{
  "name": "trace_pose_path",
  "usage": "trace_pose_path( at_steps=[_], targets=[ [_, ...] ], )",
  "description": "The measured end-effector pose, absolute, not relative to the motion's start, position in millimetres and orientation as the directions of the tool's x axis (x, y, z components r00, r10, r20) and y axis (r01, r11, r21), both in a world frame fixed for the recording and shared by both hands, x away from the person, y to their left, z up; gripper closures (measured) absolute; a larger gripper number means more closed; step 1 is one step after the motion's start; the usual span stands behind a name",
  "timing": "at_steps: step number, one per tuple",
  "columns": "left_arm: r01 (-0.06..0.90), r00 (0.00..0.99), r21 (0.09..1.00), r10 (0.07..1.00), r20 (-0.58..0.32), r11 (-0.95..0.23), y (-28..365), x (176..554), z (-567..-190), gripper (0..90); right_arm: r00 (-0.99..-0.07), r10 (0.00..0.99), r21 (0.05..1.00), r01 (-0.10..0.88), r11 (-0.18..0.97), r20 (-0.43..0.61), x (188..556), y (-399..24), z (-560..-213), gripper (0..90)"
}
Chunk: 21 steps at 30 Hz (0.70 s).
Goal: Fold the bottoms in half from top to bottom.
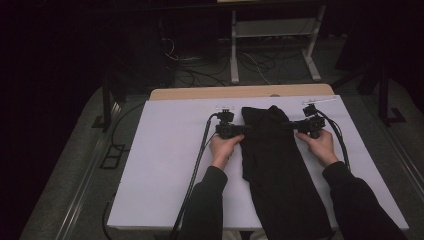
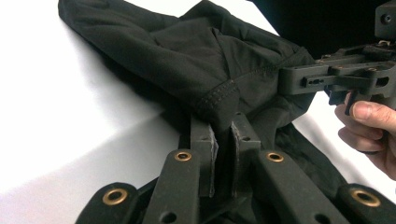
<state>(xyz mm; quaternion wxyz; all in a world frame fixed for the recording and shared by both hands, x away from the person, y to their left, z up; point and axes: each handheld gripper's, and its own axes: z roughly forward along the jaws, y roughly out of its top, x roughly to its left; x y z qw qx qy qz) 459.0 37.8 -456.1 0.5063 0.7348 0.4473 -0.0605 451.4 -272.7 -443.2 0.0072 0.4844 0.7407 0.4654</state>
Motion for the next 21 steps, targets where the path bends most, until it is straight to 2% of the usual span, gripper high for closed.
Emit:
trace_pose_path(
  at_steps=[21],
  targets=[
    [0.659,0.677,0.744,0.517,-0.523,-0.111,40,422,-441,83.6,-0.541,0.715,0.722,0.688,0.074,0.443,407,-280,-431,85.7]
  ],
)
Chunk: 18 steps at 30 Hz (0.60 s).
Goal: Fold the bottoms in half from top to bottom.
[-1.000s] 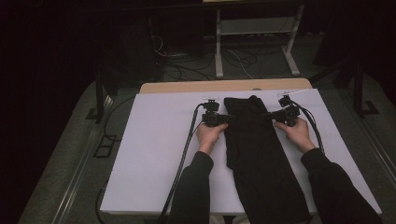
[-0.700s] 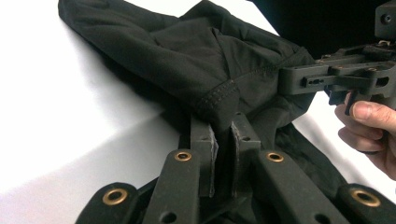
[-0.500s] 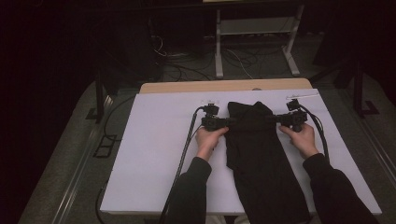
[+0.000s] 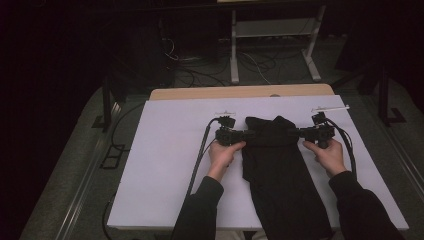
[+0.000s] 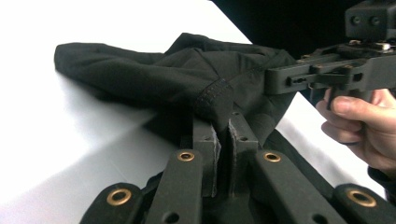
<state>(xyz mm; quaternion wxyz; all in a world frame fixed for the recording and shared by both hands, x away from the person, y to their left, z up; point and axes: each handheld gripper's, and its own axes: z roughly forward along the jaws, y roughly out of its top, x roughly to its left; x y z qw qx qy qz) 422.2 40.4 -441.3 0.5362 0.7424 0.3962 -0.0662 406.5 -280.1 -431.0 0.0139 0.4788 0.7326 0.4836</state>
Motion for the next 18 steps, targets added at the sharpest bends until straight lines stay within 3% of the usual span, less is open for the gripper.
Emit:
trace_pose_path(
  at_steps=[18],
  targets=[
    [0.601,0.741,0.788,0.463,-0.486,-0.135,38,377,-441,83.6,-0.541,0.706,0.716,0.695,0.069,0.458,363,-282,-426,85.7]
  ],
)
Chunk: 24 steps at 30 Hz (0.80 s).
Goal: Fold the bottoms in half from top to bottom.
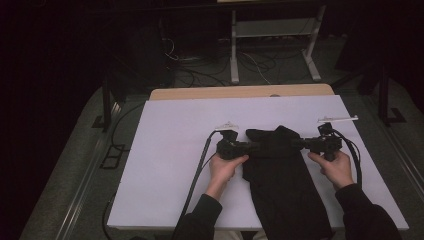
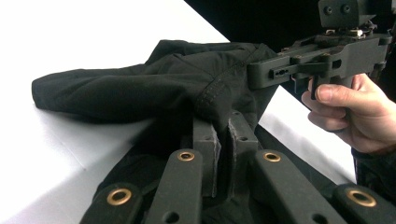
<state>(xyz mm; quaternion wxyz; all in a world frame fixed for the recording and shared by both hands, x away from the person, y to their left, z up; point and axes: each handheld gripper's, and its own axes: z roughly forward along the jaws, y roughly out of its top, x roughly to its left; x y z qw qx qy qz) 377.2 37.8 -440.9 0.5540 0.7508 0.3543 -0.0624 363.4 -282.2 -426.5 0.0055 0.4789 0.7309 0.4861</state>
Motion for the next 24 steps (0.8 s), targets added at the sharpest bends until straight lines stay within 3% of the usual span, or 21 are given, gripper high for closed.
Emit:
trace_pose_path(
  at_steps=[24],
  targets=[
    [0.585,0.770,0.789,0.435,-0.467,-0.187,36,339,-439,83.7,-0.539,0.687,0.669,0.736,0.101,0.488,334,-288,-433,85.6]
  ],
)
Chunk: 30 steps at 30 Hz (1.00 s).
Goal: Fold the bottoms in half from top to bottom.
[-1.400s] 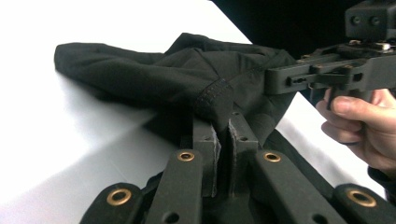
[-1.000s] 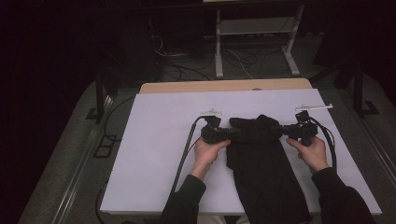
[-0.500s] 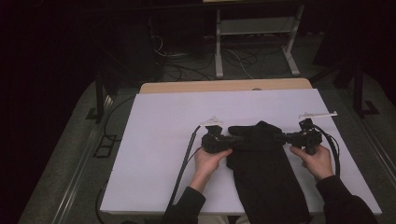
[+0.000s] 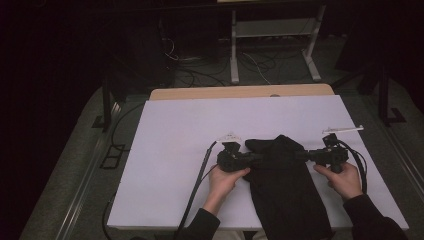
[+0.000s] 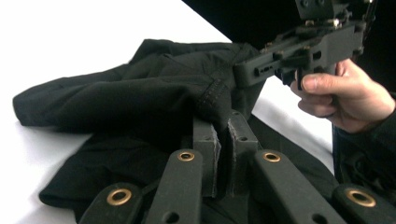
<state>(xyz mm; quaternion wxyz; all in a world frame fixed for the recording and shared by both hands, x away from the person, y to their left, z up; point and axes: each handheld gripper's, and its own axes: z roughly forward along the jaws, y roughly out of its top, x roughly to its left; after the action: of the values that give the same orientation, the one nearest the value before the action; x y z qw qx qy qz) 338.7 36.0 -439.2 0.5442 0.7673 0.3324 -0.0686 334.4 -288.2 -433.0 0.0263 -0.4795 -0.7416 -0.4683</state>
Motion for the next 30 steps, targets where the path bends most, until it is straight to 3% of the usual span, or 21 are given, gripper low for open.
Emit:
trace_pose_path(
  at_steps=[22,30],
  targets=[
    [0.584,0.783,0.782,0.405,-0.473,-0.216,35,319,-446,83.3,-0.544,0.694,0.604,0.773,0.195,0.473,314,-289,-441,82.1],
    [0.610,0.770,0.757,0.403,-0.495,-0.234,38,317,-454,83.2,-0.564,0.695,0.575,0.776,0.261,0.445,303,-285,-444,70.5]
  ],
)
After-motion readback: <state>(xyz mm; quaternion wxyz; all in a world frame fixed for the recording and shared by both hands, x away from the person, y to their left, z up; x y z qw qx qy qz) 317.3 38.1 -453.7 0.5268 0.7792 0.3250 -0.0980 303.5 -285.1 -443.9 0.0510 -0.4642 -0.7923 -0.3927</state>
